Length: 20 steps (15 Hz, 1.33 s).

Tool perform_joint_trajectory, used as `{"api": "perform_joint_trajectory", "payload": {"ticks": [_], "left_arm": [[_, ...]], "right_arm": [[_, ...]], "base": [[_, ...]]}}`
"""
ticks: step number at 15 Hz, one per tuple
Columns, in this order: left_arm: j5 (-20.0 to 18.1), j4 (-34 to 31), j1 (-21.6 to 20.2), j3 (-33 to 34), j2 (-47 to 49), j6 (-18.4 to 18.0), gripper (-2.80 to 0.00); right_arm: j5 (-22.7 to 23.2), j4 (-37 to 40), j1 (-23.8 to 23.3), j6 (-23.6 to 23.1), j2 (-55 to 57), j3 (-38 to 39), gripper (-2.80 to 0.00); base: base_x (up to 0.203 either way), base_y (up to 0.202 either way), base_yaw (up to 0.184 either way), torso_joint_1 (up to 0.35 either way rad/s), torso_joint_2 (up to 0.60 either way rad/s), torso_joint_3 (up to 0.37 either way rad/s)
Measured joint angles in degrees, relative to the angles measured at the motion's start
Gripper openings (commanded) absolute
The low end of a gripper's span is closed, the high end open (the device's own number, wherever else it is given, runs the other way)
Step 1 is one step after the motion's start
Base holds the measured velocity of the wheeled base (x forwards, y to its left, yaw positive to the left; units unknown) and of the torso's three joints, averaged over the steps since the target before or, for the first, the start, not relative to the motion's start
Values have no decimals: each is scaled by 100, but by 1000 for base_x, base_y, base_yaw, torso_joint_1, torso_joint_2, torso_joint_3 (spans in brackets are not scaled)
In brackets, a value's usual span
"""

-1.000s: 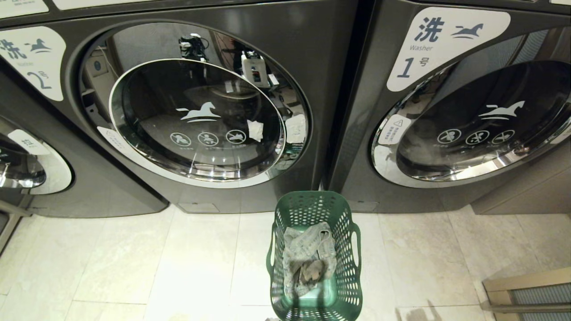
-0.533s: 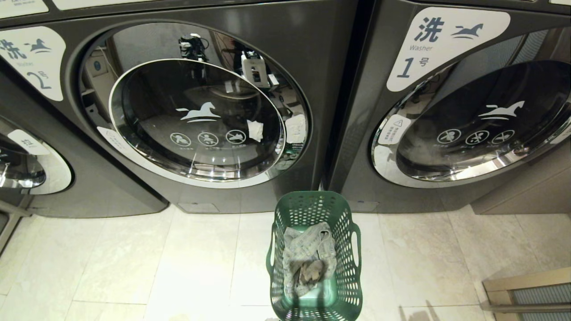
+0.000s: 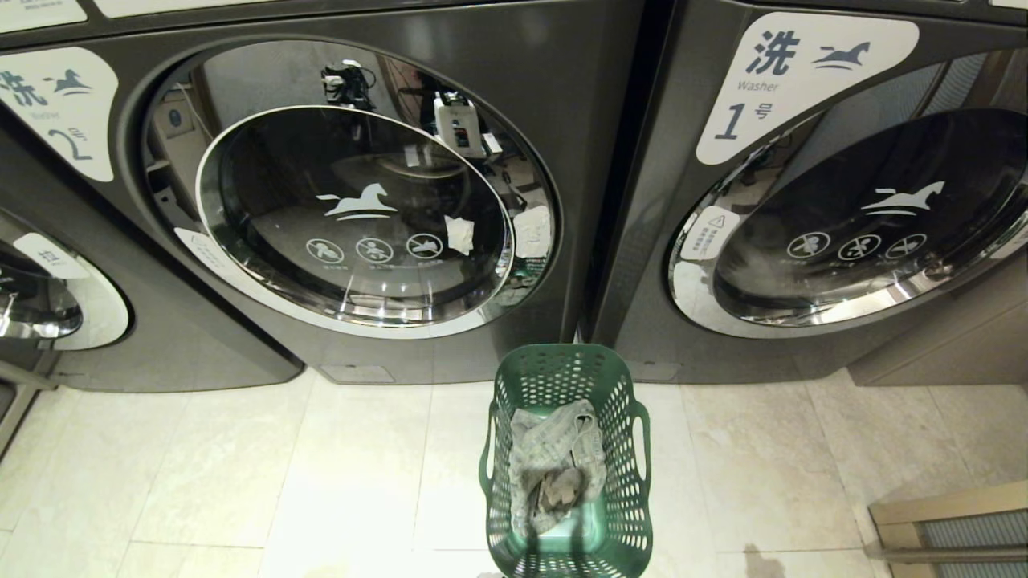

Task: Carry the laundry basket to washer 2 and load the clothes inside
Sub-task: Open the lid of the washing machine

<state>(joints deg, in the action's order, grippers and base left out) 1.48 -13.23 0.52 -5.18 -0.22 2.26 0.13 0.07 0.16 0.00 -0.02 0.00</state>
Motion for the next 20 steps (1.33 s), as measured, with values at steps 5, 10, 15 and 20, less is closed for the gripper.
{"api": "perform_joint_trajectory", "payload": {"ticks": [5, 10, 15, 20], "left_arm": [[0, 0, 0, 0, 1, 2, -280], [0, 2, 0, 0, 1, 0, -280], [0, 2, 0, 0, 4, 0, -280], [-2, 2, 0, 0, 9, 0, -280]], "right_arm": [[1, -5, 2, -2, 2, 0, -280], [2, -5, 5, -5, 2, 0, -280], [5, -7, 2, -6, 0, 0, -280], [5, -7, 2, -7, 2, 0, -280]], "base": [[0, 0, 0, 0, 0, 0], [0, 0, 0, 0, 0, 0], [0, 0, 0, 0, 0, 0], [0, 0, 0, 0, 0, 0]]}}
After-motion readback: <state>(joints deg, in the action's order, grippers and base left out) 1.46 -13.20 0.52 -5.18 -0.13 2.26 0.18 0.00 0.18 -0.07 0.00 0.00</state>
